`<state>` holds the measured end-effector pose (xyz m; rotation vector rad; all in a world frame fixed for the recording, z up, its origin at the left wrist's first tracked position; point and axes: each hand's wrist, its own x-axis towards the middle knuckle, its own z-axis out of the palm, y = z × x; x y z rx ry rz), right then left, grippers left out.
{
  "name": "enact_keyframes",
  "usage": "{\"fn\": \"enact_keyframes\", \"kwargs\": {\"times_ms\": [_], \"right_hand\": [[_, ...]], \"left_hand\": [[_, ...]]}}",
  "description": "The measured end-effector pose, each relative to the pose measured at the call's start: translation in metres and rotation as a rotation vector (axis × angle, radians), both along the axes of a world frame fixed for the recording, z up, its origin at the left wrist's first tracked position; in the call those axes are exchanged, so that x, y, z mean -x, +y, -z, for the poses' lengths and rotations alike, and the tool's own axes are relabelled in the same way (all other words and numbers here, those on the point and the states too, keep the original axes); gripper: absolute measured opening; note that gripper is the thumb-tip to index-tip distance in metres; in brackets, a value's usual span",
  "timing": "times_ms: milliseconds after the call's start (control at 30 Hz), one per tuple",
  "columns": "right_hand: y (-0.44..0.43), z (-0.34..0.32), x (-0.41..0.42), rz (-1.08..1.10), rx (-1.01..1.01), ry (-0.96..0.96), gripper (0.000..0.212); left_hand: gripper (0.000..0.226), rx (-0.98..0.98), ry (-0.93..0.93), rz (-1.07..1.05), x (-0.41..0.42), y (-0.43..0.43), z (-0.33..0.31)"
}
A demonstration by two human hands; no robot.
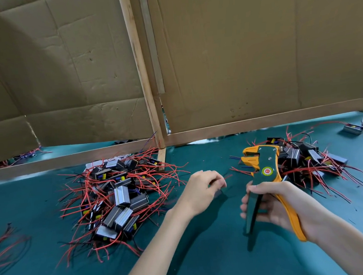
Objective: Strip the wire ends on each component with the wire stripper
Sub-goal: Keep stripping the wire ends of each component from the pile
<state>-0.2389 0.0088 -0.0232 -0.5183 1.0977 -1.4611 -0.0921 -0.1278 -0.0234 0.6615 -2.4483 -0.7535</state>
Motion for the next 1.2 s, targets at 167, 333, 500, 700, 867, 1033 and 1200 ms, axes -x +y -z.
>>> {"fn": "enact_keyframes", "kwargs": {"times_ms": [167, 333, 500, 700, 867, 1033, 1200], "right_hand": [[0.003, -0.007, -0.004, -0.094, 0.050, 0.074, 0.021], [0.006, -0.016, -0.010, -0.217, 0.101, 0.135, 0.026], [0.009, -0.022, -0.015, -0.288, 0.145, 0.183, 0.023], [0.011, -0.023, -0.016, -0.315, 0.153, 0.188, 0.024], [0.014, -0.024, -0.017, -0.378, 0.163, 0.222, 0.024], [0.017, -0.024, -0.017, -0.395, 0.151, 0.263, 0.022], [0.020, -0.027, -0.018, -0.390, 0.125, 0.314, 0.015]], "left_hand": [[0.014, -0.152, 0.205, 0.021, -0.011, -0.004, -0.042], [0.022, -0.206, 0.215, 0.116, -0.024, 0.004, -0.071], [0.026, -0.276, 0.163, 0.151, -0.028, 0.012, -0.081], [0.024, -0.335, 0.147, 0.232, -0.034, 0.013, -0.087], [0.022, -0.346, 0.049, 0.243, -0.035, 0.014, -0.088], [0.022, -0.388, 0.014, 0.262, -0.037, 0.012, -0.088], [0.023, -0.403, -0.021, 0.302, -0.039, 0.010, -0.090]]}}
